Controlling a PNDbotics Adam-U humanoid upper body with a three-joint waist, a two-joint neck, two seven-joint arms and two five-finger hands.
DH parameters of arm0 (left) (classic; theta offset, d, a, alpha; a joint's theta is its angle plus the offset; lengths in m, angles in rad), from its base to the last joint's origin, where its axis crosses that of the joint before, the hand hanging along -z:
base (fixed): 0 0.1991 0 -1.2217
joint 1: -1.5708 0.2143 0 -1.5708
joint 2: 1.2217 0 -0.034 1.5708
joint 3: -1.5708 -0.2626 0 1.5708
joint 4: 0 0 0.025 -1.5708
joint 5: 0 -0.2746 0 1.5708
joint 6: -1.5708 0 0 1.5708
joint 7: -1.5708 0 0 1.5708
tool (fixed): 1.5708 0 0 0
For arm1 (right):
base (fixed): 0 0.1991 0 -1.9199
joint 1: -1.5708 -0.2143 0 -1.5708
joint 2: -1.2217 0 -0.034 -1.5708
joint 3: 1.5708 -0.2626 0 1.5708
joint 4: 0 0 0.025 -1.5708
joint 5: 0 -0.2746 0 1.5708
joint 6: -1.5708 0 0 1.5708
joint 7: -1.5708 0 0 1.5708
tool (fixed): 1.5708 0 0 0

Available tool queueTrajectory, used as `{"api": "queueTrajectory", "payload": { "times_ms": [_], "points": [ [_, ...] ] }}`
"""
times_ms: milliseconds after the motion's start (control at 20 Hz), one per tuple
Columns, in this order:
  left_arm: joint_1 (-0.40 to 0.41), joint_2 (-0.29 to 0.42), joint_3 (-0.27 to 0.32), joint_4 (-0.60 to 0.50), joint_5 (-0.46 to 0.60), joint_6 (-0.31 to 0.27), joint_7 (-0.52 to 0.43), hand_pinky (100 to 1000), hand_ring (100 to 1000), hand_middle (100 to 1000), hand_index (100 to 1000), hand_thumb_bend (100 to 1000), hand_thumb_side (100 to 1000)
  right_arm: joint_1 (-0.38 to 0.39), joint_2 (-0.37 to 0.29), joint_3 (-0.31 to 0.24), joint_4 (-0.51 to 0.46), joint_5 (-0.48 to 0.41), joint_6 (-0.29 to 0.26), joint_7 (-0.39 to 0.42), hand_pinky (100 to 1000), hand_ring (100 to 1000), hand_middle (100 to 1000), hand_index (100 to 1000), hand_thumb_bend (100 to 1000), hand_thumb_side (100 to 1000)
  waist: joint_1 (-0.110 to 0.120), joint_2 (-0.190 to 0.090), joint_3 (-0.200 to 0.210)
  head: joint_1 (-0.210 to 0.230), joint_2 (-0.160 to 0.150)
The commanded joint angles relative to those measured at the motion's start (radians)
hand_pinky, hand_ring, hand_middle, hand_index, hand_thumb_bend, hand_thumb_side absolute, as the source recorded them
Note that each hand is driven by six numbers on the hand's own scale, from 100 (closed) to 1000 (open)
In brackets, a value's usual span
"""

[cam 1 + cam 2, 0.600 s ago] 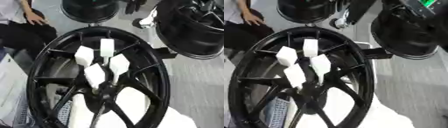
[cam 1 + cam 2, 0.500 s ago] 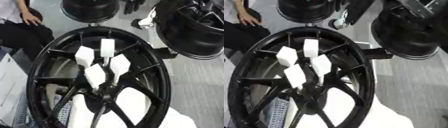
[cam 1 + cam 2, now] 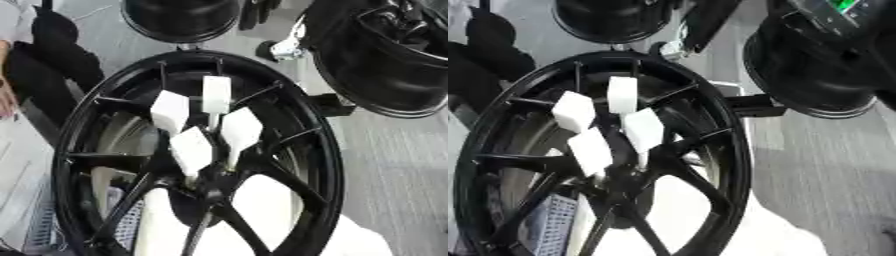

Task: Pull the pin out of the wheel hub.

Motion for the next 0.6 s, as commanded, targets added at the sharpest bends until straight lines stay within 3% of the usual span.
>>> {"api": "queueTrajectory", "payload": {
  "times_ms": [50,600],
  "points": [
    [-0.013,0.029,0.0,-0.017,-0.005,-0.002,-0.003,712,770,667,792,424,417,-0.011,-0.025,-0.007,-0.032,-0.033,0.005,0.001,899,832,780,845,201,502,0.009,-0.015,-0.001,0.002,-0.009],
    [-0.014,0.029,0.0,-0.017,-0.005,-0.001,-0.004,713,771,668,791,422,418,0.072,-0.139,-0.009,-0.234,-0.175,0.129,-0.006,885,809,754,837,220,505,0.003,-0.017,0.004,0.02,-0.048]
  ]
}}
